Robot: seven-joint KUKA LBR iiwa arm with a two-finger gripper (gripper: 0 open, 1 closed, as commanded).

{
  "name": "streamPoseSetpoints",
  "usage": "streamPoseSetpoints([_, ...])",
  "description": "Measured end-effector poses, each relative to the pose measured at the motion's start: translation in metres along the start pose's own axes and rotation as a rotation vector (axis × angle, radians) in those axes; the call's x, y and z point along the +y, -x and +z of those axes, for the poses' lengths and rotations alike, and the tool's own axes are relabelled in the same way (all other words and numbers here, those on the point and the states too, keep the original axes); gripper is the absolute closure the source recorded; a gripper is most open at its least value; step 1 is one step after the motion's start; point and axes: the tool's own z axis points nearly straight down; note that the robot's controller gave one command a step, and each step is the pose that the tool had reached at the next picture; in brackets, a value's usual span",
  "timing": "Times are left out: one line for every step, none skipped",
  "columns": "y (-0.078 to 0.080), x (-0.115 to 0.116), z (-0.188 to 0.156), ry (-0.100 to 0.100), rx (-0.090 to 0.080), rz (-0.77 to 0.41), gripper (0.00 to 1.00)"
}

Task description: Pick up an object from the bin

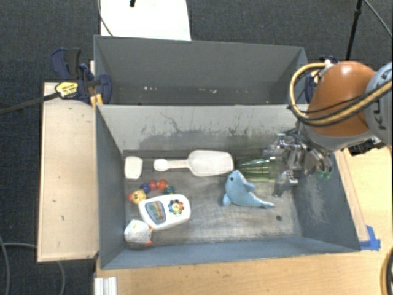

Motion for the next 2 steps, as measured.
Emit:
streamPoseSetpoints([-0.012, 0.022, 0.035, 0.005, -0.046, 0.306, 0.00])
streamPoseSetpoints([-0.037, 0.032, 0.049, -0.001, 0.004, 0.368, 0.00])
